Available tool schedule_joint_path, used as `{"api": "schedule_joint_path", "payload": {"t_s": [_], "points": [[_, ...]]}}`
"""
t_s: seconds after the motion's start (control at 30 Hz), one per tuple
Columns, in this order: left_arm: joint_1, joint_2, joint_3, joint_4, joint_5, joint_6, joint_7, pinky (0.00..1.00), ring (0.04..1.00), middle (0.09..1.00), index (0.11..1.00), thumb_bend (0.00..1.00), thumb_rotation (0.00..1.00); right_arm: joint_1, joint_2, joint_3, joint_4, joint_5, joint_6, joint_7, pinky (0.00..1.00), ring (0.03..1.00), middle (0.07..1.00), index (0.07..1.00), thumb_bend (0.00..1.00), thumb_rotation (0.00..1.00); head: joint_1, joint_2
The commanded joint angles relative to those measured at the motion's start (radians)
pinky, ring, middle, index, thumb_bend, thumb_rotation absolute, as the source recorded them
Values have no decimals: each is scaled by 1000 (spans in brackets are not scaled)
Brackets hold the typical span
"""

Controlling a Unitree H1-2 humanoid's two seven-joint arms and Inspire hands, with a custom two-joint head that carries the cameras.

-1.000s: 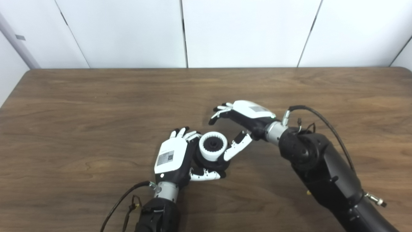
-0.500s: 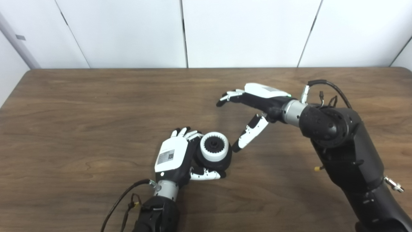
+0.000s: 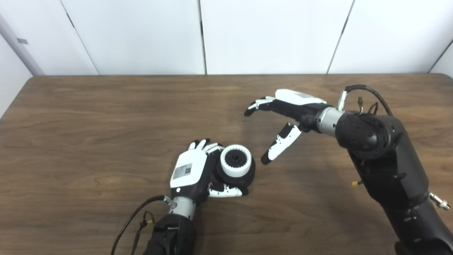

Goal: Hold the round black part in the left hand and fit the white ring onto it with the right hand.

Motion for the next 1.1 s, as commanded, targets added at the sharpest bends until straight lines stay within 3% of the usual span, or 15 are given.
{"api": "schedule_joint_path", "payload": {"t_s": [0.0, 0.03, 0.1, 0.2, 0.33, 0.6, 0.8, 1.07], "points": [[25, 17, -11, 72, 8, 26, -73, 1000, 950, 829, 489, 523, 74, -55, -11, -19, -35, -2, 5, -14, 1000, 1000, 946, 846, 1000, 356, -1, 0], [22, 18, -10, 68, 10, 34, -85, 1000, 952, 834, 558, 731, 167, -57, -12, -22, -37, -5, 5, -11, 1000, 1000, 948, 847, 1000, 358, -1, 1], [14, 21, -14, 63, 26, 54, -111, 1000, 952, 840, 619, 869, 245, -59, -12, -27, -41, -8, 5, -7, 1000, 1000, 949, 848, 1000, 357, -2, 1], [2, 29, -20, 59, 47, 67, -153, 1000, 942, 848, 723, 981, 347, -58, -7, -31, -42, -15, 5, -1, 1000, 1000, 948, 845, 1000, 359, -1, 2], [4, 27, -3, 46, 30, 58, -180, 1000, 931, 858, 791, 1000, 382, -52, 7, -46, -38, -11, 5, -7, 1000, 1000, 944, 830, 1000, 364, 4, 4], [8, 34, 29, 45, -35, 7, -157, 999, 928, 902, 925, 1000, 446, -46, 16, -49, -25, -6, 5, -23, 983, 1000, 945, 825, 1000, 377, 0, 5], [6, 19, 56, 59, -50, -38, -106, 981, 920, 922, 973, 1000, 435, -39, 8, -42, -13, 2, 4, -45, 981, 1000, 941, 839, 1000, 386, 5, 1], [5, 17, 84, 49, -76, -84, -90, 1000, 967, 974, 1000, 1000, 414, -37, 1, -31, 1, 5, 3, -74, 982, 1000, 948, 841, 1000, 414, 4, -1]]}}
